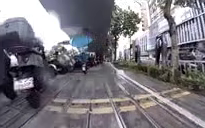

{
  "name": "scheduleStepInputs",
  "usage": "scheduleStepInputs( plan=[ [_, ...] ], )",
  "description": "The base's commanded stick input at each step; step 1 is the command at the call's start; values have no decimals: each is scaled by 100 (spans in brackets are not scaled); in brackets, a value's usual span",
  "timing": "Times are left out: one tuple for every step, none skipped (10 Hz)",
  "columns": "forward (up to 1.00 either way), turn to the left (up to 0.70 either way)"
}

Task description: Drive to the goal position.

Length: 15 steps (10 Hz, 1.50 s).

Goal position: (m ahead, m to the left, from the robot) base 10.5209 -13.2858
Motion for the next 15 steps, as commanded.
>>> scheduleStepInputs(
  plan=[
    [70, 0],
    [70, 0],
    [70, 0],
    [70, 1],
    [70, 2],
    [70, 10],
    [70, 14],
    [70, 11],
    [70, 6],
    [70, 0],
    [70, 0],
    [70, 0],
    [70, 0],
    [70, 0],
    [70, 0]
  ],
)
